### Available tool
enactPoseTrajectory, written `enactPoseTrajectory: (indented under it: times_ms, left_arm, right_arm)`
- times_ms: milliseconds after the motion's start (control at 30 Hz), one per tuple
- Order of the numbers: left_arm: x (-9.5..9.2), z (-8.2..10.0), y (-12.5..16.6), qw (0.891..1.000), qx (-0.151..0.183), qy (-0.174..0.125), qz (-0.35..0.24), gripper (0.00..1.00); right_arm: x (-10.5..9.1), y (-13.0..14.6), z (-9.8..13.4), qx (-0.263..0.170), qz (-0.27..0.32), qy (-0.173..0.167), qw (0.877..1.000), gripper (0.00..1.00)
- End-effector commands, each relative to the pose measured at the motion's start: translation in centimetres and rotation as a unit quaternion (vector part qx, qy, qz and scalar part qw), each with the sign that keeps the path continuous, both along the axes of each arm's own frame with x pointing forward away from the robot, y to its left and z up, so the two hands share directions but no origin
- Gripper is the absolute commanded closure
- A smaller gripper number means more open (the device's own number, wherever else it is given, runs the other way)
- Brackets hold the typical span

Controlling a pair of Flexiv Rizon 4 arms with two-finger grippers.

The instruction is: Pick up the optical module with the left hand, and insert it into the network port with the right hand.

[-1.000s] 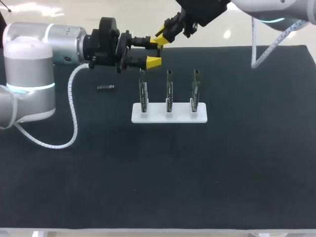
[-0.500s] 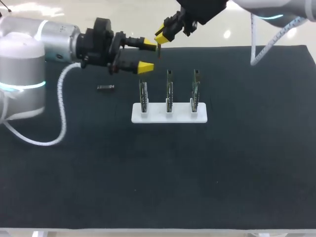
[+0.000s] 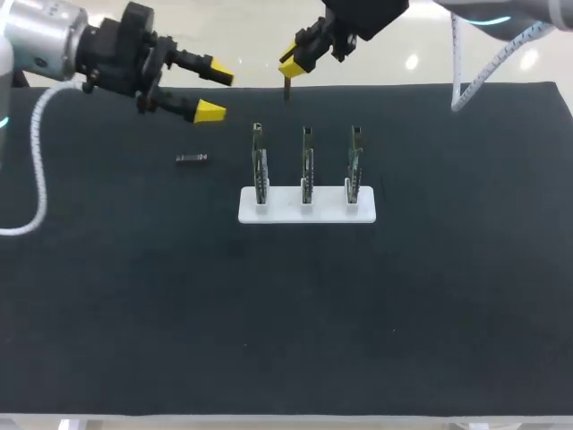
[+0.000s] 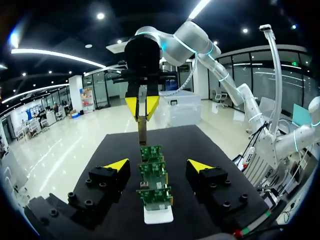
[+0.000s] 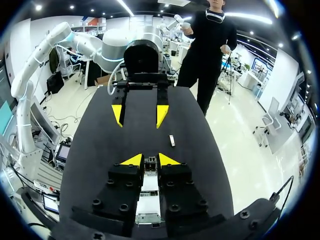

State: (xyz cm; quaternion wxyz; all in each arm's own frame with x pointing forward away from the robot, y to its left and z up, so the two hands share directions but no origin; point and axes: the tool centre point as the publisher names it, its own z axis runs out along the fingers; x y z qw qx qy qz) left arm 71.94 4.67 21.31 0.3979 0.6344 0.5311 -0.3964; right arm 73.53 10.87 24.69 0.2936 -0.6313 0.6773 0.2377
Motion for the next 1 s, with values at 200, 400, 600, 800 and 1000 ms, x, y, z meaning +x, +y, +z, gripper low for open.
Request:
enactPoseTrajectory:
  times_ms: [200, 400, 600, 800, 1000]
  left_arm:
    - [-0.7, 0.9, 2.4, 0.996, 0.08, -0.016, 0.027, 0.0]
    - [-0.3, 0.8, 4.0, 0.996, 0.087, -0.019, 0.025, 0.0]
    - [0.2, 0.8, 4.7, 0.997, 0.082, 0.003, 0.002, 0.0]
    - [0.2, 0.8, 4.7, 0.997, 0.082, 0.003, 0.002, 0.0]
    - [0.2, 0.8, 4.7, 0.997, 0.082, 0.003, 0.002, 0.0]
  right_arm:
    - [0.7, 0.3, -0.1, 0.001, 0.009, 0.001, 1.0, 1.0]
    - [0.9, 0.4, 0.0, -0.001, 0.014, 0.001, 1.0, 1.0]
    - [1.3, 0.5, -0.1, -0.001, 0.018, 0.002, 1.0, 1.0]
    - [1.9, 0.5, -0.3, 0.0, 0.025, 0.004, 1.0, 1.0]
    - [2.1, 0.3, -1.5, 0.0, 0.026, 0.011, 1.0, 1.0]
